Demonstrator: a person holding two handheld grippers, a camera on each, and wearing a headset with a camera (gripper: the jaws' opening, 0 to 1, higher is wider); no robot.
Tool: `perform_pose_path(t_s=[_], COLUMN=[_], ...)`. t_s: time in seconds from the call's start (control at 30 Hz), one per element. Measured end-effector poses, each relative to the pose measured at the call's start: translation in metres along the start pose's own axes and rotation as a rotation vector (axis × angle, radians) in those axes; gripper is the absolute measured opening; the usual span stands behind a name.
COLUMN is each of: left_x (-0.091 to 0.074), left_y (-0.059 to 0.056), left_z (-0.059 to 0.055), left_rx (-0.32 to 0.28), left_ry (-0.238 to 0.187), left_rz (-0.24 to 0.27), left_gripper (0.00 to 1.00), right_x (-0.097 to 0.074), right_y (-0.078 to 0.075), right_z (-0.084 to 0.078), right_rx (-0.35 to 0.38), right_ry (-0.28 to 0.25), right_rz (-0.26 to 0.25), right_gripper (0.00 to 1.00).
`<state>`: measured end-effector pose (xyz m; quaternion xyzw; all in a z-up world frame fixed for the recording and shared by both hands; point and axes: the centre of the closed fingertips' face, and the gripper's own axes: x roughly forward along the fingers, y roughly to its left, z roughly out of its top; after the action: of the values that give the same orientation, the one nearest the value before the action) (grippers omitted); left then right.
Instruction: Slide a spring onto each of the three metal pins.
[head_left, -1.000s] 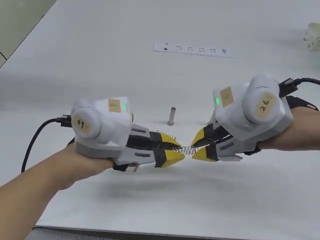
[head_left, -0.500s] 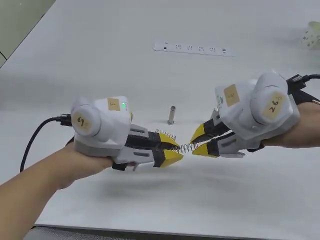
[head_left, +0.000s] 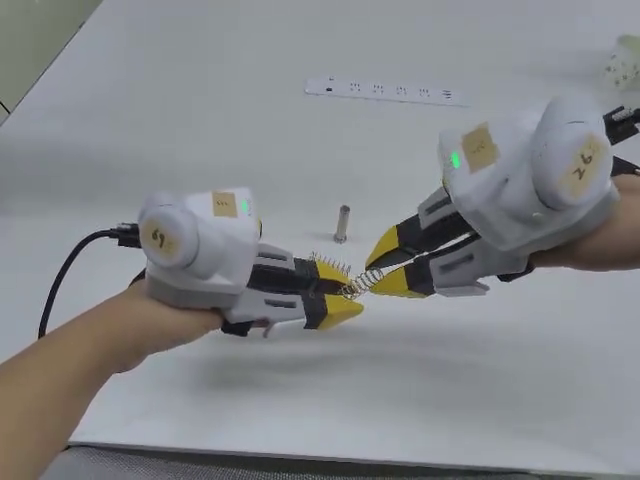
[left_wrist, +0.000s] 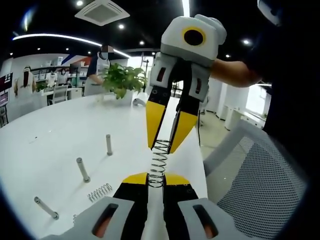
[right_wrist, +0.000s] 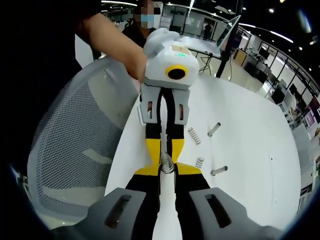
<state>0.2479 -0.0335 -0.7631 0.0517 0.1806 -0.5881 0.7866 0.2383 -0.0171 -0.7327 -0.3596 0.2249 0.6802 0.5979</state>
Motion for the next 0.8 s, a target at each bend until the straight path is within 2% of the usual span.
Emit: perform_pose_path(t_s=[0.23, 0.6, 0.7, 0.8], left_x=[-0.002, -0.002, -0.002, 0.0], left_y=[0.001, 0.0, 0.0, -0.003], left_z=[0.003, 0.001, 0.001, 0.004], left_rx=[-0.001, 0.001, 0.002, 0.006], left_ry=[-0.014, -0.01, -0.014, -0.018], left_rz=[0.003, -0.006, -0.005, -0.012], left_gripper=[0.02, 0.02, 0.02, 0.02], right_x=[0.001, 0.003, 0.004, 0.005], right_y=[-0.002, -0.003, -0.002, -0.001], right_z=[0.006, 0.008, 0.013, 0.017], right_rx=[0.026, 0.063, 0.088, 0.09], right_ry=[-0.044, -0.089, -0.129, -0.14], right_rz=[-0.005, -0.01, -0.01, -0.017], right_gripper=[0.07, 0.07, 0.08, 0.07])
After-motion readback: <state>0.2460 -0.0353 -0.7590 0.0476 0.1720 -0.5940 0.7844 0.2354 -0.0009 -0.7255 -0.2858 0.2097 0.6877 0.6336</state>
